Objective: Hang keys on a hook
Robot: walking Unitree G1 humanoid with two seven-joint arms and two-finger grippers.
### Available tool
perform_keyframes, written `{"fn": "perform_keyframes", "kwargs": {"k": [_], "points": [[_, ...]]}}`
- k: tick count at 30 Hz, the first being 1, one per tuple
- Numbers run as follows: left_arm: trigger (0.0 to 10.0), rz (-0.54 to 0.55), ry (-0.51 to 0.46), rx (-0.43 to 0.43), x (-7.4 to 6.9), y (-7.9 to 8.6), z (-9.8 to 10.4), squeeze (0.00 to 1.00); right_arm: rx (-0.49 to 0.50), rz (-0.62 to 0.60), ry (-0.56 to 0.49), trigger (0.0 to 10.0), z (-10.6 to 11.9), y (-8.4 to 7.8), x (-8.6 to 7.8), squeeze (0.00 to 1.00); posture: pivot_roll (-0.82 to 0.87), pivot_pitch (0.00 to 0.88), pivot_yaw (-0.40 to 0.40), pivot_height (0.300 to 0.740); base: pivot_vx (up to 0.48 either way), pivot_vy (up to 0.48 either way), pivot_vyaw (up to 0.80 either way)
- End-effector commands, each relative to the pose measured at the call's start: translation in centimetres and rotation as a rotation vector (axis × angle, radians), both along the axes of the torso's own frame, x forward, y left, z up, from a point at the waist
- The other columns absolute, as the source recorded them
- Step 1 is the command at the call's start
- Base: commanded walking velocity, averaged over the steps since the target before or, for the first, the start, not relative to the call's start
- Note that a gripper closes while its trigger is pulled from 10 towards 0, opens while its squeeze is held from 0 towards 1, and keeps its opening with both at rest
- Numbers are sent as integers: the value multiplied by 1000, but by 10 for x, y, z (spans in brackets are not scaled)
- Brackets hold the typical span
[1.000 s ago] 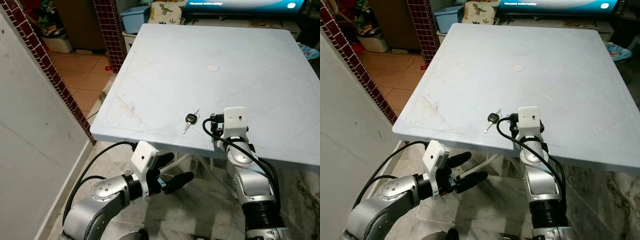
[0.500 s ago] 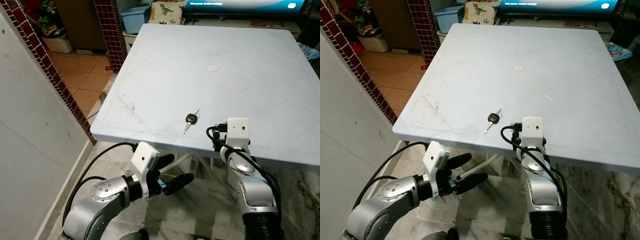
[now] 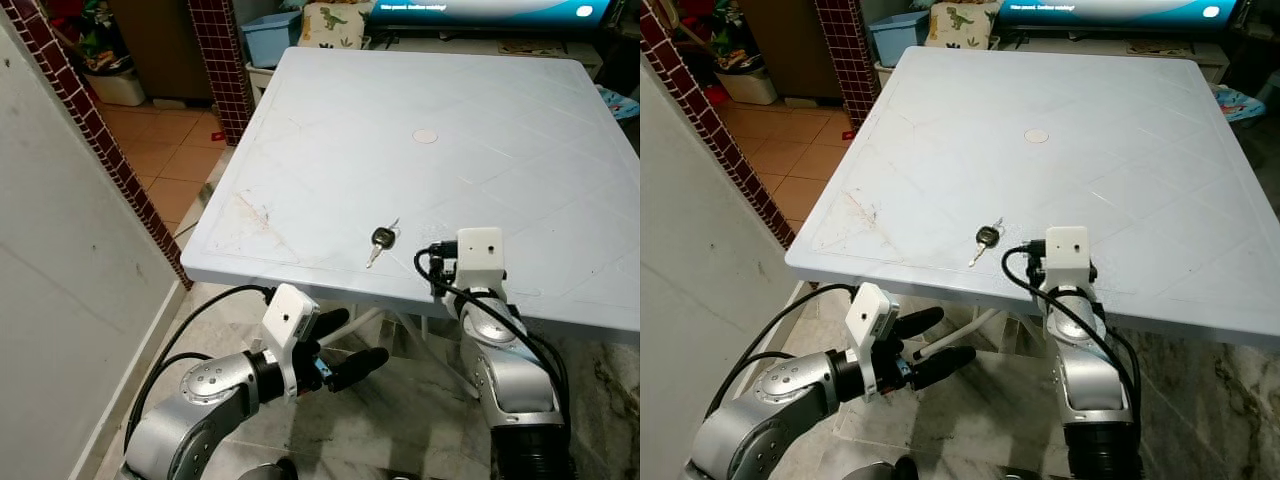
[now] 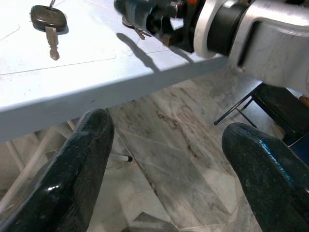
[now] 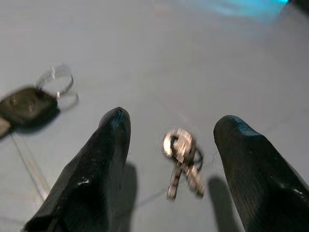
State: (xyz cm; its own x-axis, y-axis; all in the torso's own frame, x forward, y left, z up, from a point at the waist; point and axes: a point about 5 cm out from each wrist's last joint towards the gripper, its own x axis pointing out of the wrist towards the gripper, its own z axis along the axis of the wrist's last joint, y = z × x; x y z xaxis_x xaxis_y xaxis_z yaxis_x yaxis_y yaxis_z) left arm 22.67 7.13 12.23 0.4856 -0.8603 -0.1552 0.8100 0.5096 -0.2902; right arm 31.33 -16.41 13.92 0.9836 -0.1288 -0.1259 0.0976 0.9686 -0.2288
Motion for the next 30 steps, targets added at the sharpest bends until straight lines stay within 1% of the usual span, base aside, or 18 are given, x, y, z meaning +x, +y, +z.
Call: {"fn": "perform_keyframes", "kwargs": {"k": [1,3,8,10,12,17,18,19,20,21,26,30], "points": [[10000,-7,0,12,-1,0,0,0,-5,-21,10,10000,-1,-2,-1,0,-50,125,61,740,0,0,0],[10000,-8,0,12,-1,-1,0,0,-5,-34,30,10000,-6,-6,-1,0,-49,124,59,740,0,0,0],[10000,-6,-2,11,-1,0,0,0,4,-35,47,10000,-12,-9,0,0,-49,124,59,740,0,0,0],[10000,-4,-2,11,-1,0,0,0,9,-38,54,10000,-14,-11,1,0,-46,121,58,740,0,0,0],[10000,-4,-4,12,-1,0,1,0,24,-58,79,10000,-19,-16,4,0,-46,121,58,740,0,0,0],[10000,-4,-5,12,0,0,1,0,47,-70,93,10000,-24,-23,9,0,-43,117,59,740,0,0,0],[10000,-4,-6,12,0,0,1,0,55,-71,98,4706,-26,-25,10,0,-43,117,59,740,0,0,0],[10000,-4,-6,12,0,0,1,0,59,-71,99,3255,-27,-27,11,0,-43,117,59,740,0,0,0],[10000,-4,-6,12,0,0,1,0,61,-71,99,3255,-27,-27,11,0,-41,115,59,740,0,0,0],[10000,-4,-7,13,0,0,1,0,71,-70,99,0,-27,-29,13,0,-41,115,59,740,0,0,0],[10000,-4,-7,14,0,1,1,0,85,-60,99,0,-27,-29,16,0,-40,115,62,740,0,0,0],[10000,-5,-6,14,-1,1,1,0,124,-64,106,0,-29,-28,16,0,-39,116,62,740,0,0,0]]}}
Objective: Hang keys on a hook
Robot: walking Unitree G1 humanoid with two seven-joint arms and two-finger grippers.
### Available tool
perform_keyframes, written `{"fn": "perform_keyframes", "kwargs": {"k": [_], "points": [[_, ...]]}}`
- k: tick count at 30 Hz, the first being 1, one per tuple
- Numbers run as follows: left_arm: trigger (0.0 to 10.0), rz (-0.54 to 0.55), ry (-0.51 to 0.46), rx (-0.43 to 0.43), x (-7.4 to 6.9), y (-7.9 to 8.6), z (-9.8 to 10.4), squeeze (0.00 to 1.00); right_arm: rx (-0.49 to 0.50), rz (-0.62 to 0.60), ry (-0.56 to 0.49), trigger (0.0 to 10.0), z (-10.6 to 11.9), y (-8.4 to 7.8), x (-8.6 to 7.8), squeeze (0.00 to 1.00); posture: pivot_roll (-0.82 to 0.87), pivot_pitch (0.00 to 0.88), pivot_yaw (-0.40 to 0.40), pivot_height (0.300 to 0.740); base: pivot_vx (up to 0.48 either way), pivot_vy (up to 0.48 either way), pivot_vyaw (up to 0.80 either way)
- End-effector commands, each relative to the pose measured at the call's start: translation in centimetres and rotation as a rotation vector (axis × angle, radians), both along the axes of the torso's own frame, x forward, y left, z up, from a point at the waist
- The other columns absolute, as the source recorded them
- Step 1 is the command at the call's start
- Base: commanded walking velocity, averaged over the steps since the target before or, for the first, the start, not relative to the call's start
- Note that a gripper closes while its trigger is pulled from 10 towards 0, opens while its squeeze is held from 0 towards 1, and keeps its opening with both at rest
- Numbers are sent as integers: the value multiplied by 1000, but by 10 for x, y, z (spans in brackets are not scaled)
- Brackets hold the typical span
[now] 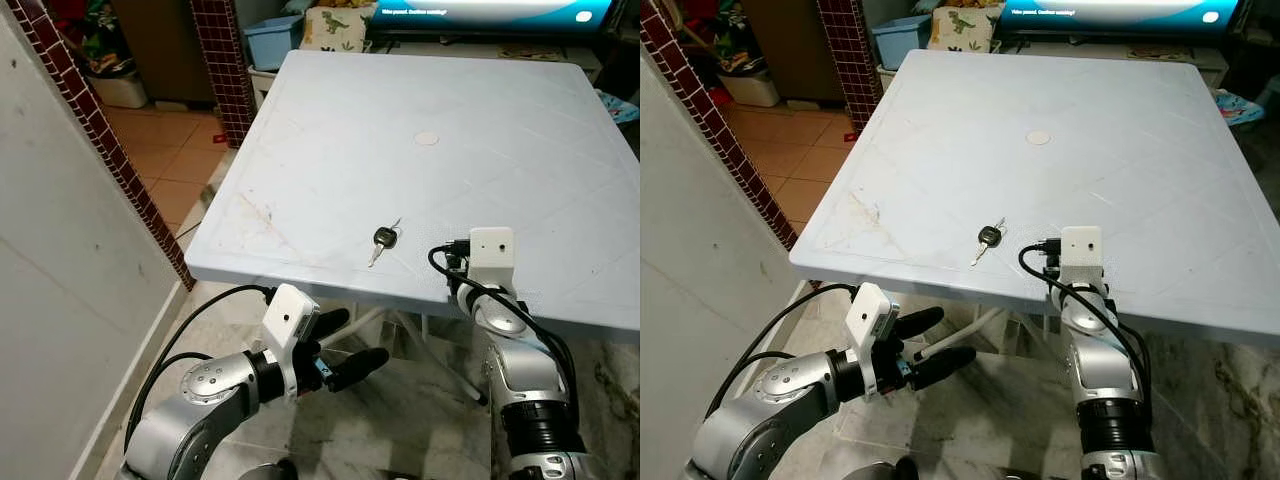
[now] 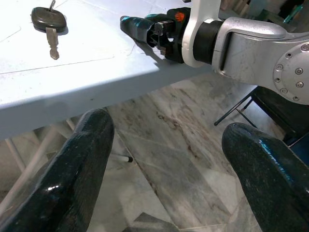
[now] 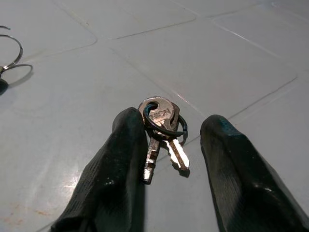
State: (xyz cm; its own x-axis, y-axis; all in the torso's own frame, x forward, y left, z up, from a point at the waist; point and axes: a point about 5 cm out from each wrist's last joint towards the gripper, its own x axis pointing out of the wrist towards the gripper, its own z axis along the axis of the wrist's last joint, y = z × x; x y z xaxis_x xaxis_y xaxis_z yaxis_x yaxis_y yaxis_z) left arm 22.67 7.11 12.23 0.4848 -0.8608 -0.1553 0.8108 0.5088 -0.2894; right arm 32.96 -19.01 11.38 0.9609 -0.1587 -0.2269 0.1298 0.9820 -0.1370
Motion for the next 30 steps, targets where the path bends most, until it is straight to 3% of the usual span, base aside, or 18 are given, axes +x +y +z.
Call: {"fn": "perform_keyframes", "kwargs": {"k": [1,30], "points": [[10000,-3,-5,14,0,1,1,0,25,-11,19,0,-4,-1,1,0,-38,119,63,740,0,0,0],[10000,-35,4,-13,-4,-2,3,0,48,23,59,0,-10,6,-2,0,-42,121,63,740,0,0,0]]}}
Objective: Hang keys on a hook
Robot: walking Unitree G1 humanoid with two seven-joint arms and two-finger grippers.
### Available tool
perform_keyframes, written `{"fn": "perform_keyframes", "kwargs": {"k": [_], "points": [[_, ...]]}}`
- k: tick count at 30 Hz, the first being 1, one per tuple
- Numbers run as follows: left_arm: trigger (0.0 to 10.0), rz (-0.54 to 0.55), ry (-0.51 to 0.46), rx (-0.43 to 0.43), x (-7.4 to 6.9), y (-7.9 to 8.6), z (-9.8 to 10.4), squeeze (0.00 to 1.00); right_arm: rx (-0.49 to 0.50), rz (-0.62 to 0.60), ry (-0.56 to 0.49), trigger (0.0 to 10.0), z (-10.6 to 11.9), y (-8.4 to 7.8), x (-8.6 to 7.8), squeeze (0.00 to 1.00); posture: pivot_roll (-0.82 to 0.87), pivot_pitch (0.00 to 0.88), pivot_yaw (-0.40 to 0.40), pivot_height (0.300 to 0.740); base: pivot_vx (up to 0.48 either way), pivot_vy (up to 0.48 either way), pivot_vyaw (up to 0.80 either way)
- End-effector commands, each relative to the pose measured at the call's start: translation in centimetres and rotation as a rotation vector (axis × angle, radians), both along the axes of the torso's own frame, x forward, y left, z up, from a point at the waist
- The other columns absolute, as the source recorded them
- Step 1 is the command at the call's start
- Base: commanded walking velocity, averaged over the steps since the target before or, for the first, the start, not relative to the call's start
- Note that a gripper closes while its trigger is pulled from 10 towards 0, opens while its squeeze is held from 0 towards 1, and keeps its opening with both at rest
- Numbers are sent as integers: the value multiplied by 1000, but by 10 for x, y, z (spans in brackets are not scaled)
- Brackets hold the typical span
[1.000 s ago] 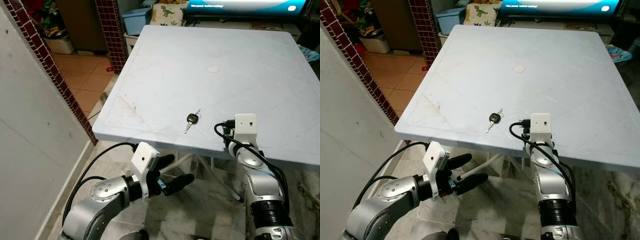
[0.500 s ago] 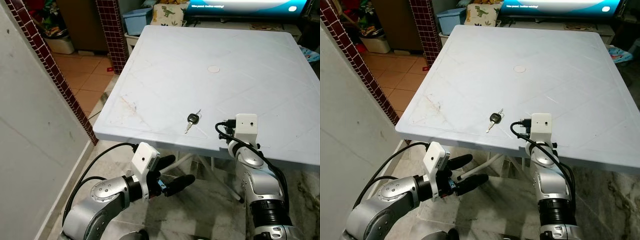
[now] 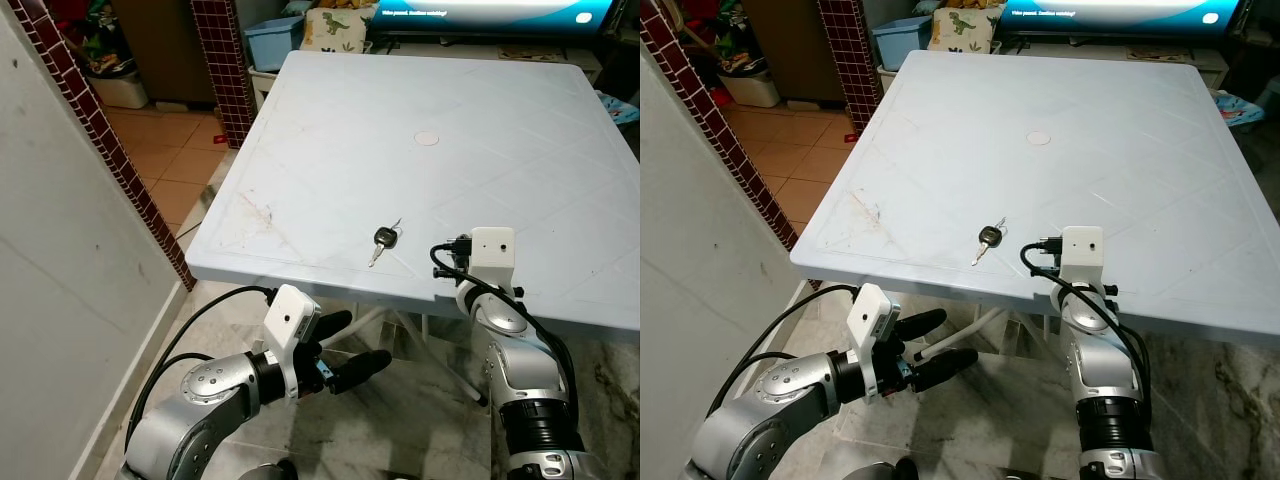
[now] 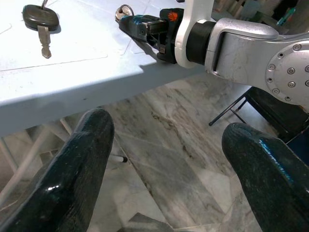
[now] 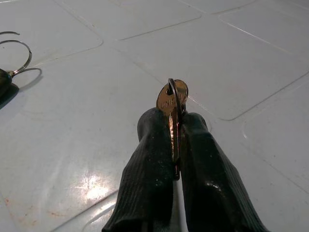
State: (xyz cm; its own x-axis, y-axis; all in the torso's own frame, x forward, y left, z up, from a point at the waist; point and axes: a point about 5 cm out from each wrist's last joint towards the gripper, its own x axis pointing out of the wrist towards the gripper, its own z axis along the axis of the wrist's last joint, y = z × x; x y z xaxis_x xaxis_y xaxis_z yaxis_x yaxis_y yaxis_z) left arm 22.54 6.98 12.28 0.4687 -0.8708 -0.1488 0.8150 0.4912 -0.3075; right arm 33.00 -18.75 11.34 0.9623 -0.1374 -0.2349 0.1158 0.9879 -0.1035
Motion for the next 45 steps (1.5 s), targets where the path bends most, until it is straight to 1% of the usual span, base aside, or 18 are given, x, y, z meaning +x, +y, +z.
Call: {"fn": "perform_keyframes", "kwargs": {"k": [1,4,6,7,8,14,15,17,19,20,21,22,23,24,25,26,31,45], "points": [[10000,-19,-9,2,-2,-1,3,0,13,10,56,0,-10,3,-2,0,-42,121,63,740,0,0,0],[10000,-15,-12,5,-2,-1,3,0,-113,0,-60,0,9,0,1,0,-42,122,63,740,0,0,0],[10000,-11,-14,6,-1,0,3,0,-298,12,-203,0,32,0,3,0,-42,122,63,740,0,0,0],[10000,0,-19,11,0,0,3,0,-448,38,-313,0,50,4,4,0,-42,121,66,740,0,0,0],[10000,6,-21,14,1,1,2,0,-490,51,-343,0,56,7,5,0,-42,121,66,740,0,0,0],[10000,30,-41,20,4,2,4,0,-508,73,-357,0,59,12,6,0,-42,121,66,740,0,0,0],[10000,121,-87,59,13,8,3,0,-522,78,-359,706,57,13,6,0,-43,117,64,740,0,0,0],[10000,170,-108,75,17,11,3,0,-532,81,-365,706,56,14,5,0,-43,117,64,740,0,0,0],[10000,266,-168,102,25,19,6,0,-557,91,-381,1804,56,16,3,0,-42,117,63,740,0,0,0],[10000,298,-185,109,27,22,7,0,-567,93,-387,1804,57,16,2,0,-42,117,63,740,0,0,0],[10000,372,-210,103,32,29,10,0,-591,108,-405,3961,59,19,1,0,-42,117,63,740,0,0,0],[10000,372,-210,103,32,29,10,0,-591,108,-405,3961,59,19,1,0,-42,117,63,740,0,0,0],[10000,425,-241,106,35,34,13,0,-592,116,-411,5608,60,21,0,0,-43,112,63,740,0,0,0],[10000,448,-258,110,37,36,15,0,-589,116,-412,5608,60,21,0,0,-43,112,63,740,0,0,0],[10000,515,-288,111,41,41,18,0,-576,122,-415,10000,61,23,0,0,-41,109,61,740,0,0,0],[10000,636,-331,123,46,51,22,0,-543,129,-416,10000,62,25,-1,0,-40,105,59,740,0,0,0],[10000,800,-391,169,50,67,23,0,-395,140,-420,10000,66,33,-9,0,-33,95,51,740,0,0,0],[10000,880,-453,189,56,68,22,0,-357,183,-437,10000,73,46,-14,0,-42,86,50,740,0,0,608]]}}
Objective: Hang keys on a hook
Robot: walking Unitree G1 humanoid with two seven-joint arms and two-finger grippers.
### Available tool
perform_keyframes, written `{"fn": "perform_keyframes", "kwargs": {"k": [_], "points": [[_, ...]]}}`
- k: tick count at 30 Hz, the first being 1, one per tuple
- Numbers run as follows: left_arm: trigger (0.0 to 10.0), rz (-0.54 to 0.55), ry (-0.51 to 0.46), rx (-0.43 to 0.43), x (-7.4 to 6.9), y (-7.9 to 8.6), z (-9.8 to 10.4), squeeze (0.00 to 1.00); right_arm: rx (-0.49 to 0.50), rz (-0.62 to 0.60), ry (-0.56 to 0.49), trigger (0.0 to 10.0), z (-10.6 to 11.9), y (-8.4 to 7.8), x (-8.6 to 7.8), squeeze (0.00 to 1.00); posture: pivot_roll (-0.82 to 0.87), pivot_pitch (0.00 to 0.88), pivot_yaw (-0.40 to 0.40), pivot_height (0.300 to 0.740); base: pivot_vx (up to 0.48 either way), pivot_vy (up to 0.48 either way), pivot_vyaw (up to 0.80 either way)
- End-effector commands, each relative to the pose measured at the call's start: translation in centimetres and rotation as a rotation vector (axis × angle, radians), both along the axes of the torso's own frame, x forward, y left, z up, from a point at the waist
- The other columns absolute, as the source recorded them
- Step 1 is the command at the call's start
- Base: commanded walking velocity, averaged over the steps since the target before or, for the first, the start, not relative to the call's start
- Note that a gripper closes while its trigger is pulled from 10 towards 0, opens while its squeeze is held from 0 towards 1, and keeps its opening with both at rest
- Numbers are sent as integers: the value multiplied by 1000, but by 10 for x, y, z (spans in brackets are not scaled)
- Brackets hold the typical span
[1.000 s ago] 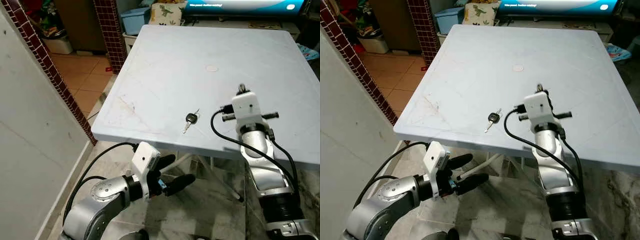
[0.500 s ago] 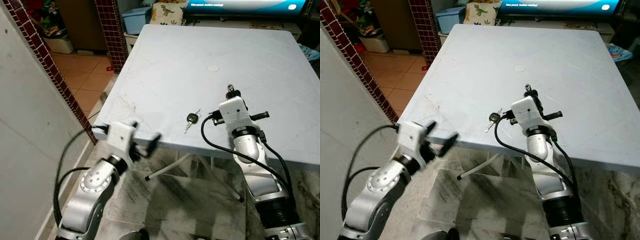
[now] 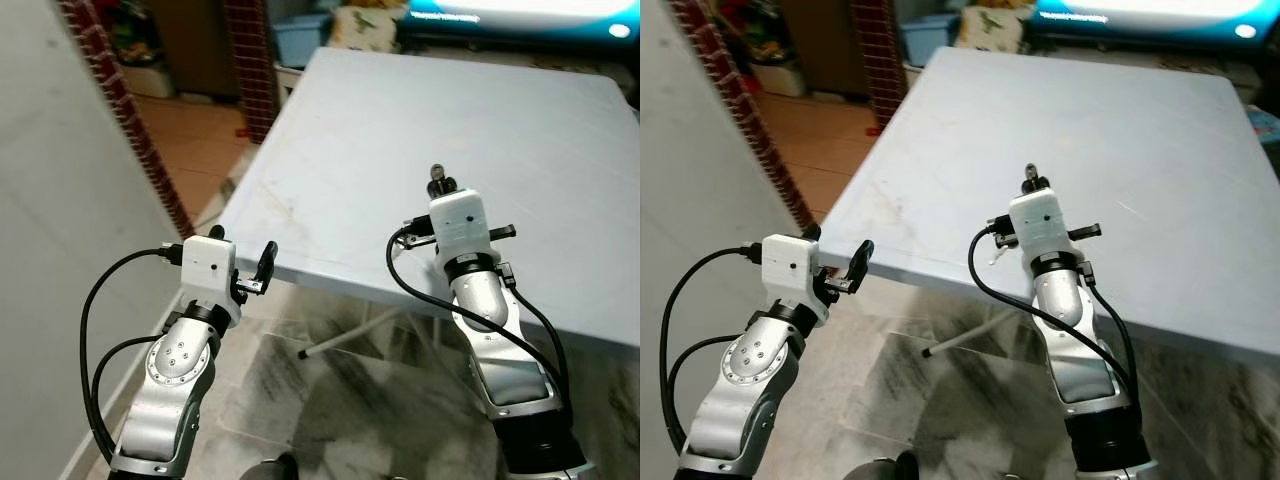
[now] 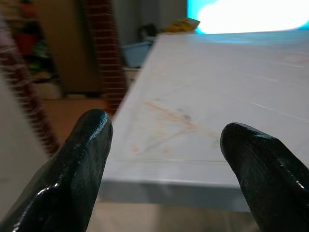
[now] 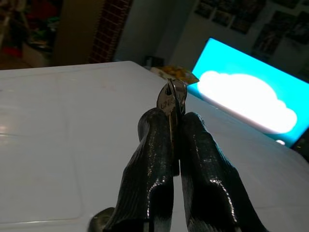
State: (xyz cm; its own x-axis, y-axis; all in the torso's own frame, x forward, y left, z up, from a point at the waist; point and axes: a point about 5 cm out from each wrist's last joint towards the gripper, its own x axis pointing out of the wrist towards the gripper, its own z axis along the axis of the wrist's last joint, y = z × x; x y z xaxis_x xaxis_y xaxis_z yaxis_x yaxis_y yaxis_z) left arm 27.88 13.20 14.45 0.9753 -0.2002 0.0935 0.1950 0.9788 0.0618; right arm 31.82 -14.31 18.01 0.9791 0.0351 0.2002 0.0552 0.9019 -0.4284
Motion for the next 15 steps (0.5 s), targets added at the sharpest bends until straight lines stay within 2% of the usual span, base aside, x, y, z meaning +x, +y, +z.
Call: {"fn": "perform_keyframes", "kwargs": {"k": [1,3,6,15], "points": [[10000,60,-23,33,3,8,1,0,16,12,-16,10000,7,2,-3,0,-42,86,50,740,0,0,800],[10000,82,-26,47,4,11,1,0,18,13,-15,10000,7,2,-3,0,-42,86,50,740,0,0,800],[10000,171,-13,97,6,22,-4,0,19,20,-10,10000,6,4,-4,0,-42,83,50,740,0,0,800],[10000,197,-12,92,9,24,-5,0,32,35,-9,10000,8,8,-2,0,-38,90,48,740,0,0,800]]}}
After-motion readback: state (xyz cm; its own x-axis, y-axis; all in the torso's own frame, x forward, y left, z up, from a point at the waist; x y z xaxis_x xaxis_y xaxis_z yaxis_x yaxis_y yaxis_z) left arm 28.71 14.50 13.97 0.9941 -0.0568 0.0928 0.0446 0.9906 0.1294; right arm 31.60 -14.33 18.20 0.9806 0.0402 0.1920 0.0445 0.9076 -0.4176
